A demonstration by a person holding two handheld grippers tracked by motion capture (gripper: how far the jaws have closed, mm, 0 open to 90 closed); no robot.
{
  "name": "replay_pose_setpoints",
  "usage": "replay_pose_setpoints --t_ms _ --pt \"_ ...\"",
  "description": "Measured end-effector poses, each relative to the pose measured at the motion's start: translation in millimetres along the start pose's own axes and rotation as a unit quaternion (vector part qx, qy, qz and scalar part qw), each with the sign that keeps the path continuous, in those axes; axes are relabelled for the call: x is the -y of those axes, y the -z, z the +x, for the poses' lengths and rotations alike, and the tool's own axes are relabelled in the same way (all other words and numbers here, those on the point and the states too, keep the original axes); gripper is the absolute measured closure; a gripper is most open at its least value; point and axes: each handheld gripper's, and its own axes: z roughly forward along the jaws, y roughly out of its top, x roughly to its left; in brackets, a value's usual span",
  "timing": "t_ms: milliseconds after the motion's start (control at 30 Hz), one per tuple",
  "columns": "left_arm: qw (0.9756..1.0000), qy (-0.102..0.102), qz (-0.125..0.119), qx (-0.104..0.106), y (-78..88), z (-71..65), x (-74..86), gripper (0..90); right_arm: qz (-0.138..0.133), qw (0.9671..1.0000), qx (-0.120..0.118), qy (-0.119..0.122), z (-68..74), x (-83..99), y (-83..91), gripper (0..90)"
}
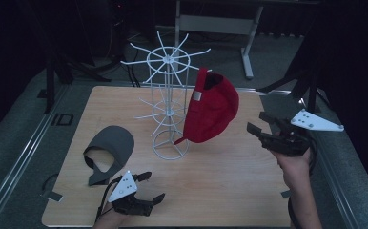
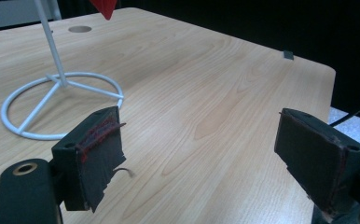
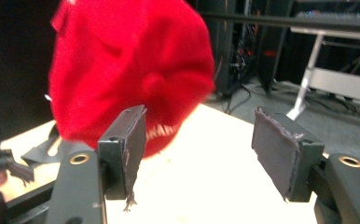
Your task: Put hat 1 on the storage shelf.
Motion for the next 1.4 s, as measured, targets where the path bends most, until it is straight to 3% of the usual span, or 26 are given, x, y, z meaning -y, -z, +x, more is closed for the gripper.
replay_pose_setpoints --t_ms 200,733,1033,1200,1367,1400 --pt "0.9999 0.001 -0.009 0.006 1.9 0.8 1.3 15.5 0.017 0.9995 0.022 -0.011 -10.1 33.0 -1.4 34.0" --pt "1.0 0.0 0.006 0.005 -1.1 2.5 6.5 15.5 0.066 0.9946 0.071 -0.038 -31.7 120.0 -2.7 32.5" --pt "1.0 0.002 0.006 0.001 -1.0 3.3 8.1 15.5 0.102 0.9874 0.112 -0.046 -36.4 157.8 -5.4 32.1" --pt "1.0 0.002 0.008 0.004 -1.8 3.6 10.1 15.5 0.102 0.9847 0.125 -0.067 -40.3 176.0 -2.8 28.9" --pt "0.9999 0.001 0.016 -0.003 -2.8 4.8 11.6 15.6 0.11 0.9786 0.152 -0.085 -47.1 188.2 4.0 21.3" --pt "0.9999 0.001 0.016 -0.003 -2.8 4.8 11.6 15.6 0.11 0.9786 0.152 -0.085 -47.1 188.2 4.0 21.3"
